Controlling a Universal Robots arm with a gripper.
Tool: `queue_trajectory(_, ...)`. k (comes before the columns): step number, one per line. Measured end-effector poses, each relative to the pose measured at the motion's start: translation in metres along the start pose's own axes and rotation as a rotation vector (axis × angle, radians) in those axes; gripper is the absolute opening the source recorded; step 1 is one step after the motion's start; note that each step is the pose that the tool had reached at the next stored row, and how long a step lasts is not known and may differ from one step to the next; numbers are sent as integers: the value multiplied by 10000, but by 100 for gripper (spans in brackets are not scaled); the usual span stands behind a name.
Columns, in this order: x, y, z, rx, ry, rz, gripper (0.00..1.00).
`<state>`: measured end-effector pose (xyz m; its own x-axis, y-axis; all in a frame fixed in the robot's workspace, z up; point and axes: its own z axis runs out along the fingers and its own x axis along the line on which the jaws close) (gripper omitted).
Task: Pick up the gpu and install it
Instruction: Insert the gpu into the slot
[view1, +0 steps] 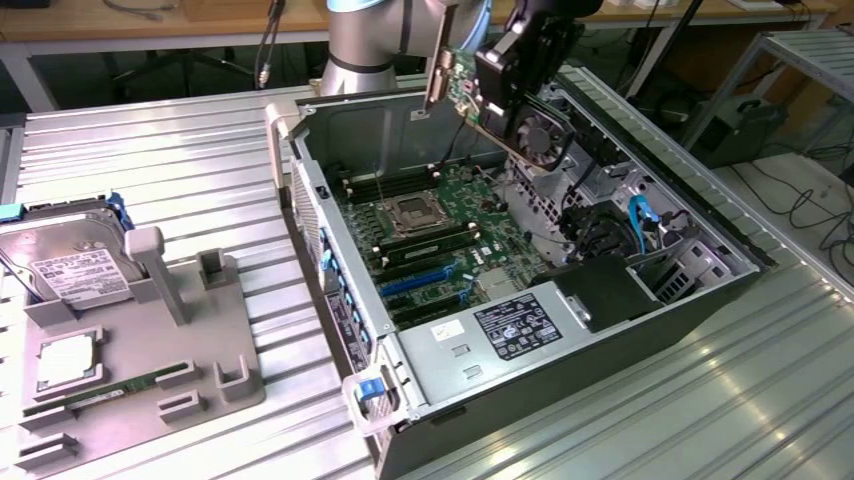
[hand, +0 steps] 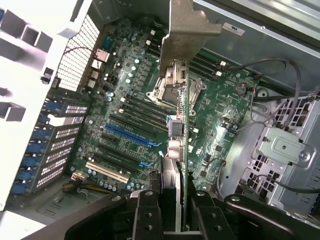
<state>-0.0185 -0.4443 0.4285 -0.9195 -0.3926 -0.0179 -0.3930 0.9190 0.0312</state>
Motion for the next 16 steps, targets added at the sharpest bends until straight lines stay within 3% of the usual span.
queue_trajectory(16,1,-3,0,-18,32,-1030,28)
